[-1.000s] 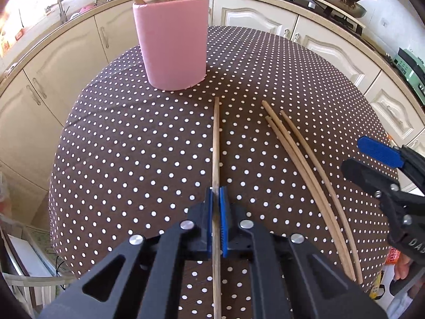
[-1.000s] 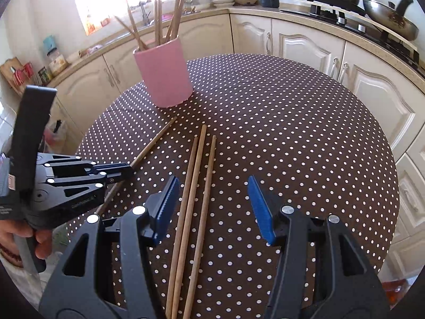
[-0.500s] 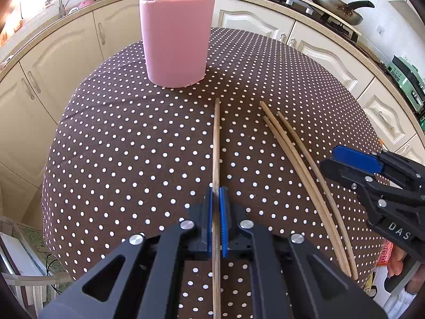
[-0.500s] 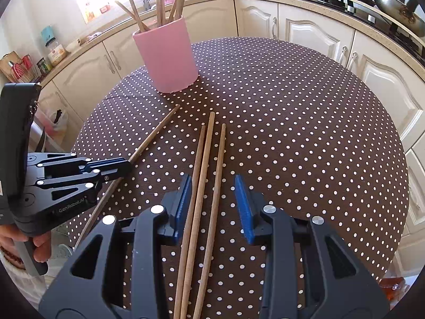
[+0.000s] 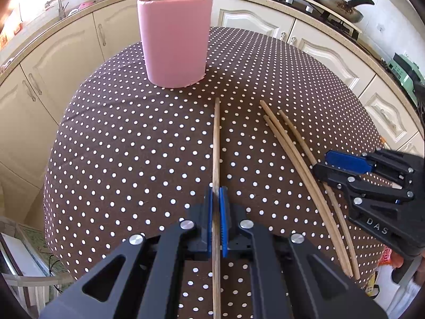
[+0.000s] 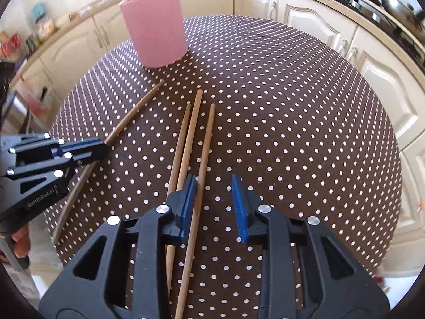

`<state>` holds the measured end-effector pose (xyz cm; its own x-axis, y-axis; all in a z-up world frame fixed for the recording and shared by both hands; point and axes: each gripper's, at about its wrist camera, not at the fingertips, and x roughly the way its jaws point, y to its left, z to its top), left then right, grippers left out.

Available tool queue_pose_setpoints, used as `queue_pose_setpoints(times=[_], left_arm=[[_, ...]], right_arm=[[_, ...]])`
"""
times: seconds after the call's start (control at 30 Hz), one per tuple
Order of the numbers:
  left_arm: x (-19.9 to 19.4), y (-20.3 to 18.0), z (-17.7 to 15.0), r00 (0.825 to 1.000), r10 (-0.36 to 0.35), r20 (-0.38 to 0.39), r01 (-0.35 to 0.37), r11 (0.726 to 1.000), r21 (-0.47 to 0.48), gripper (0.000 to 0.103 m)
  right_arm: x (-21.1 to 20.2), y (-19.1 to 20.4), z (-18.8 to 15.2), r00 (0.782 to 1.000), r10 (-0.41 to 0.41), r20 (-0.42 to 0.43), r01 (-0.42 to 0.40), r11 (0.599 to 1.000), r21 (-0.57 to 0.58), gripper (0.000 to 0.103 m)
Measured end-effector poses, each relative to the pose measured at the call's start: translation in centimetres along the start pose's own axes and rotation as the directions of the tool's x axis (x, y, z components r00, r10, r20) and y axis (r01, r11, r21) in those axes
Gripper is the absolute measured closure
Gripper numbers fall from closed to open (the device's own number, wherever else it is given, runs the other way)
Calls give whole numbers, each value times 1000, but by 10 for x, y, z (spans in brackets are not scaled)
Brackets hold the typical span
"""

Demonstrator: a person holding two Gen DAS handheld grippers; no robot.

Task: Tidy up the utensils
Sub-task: 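Close the right tool on a chopstick while the left tool holds its own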

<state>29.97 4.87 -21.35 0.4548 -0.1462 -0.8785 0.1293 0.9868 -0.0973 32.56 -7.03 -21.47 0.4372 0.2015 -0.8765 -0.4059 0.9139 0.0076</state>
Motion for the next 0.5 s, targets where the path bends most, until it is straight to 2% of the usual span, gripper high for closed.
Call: queue_pose_setpoints(times=[0.13,0.3,0.5], left_arm=[[4,-14,9,999,33,-25,-32,999,34,97],[6,-14,16,998,28,-53,-25,998,58,97],[8,-4,22,997,-25,-70,28,999,37,97]], right_arm=[[5,6,13,997,26,-75,-31,997,-68,94],[12,-1,31,988,92,-125,-97,994,-42,97],[14,-14,38,985,139,-105,-139,990,8,97]])
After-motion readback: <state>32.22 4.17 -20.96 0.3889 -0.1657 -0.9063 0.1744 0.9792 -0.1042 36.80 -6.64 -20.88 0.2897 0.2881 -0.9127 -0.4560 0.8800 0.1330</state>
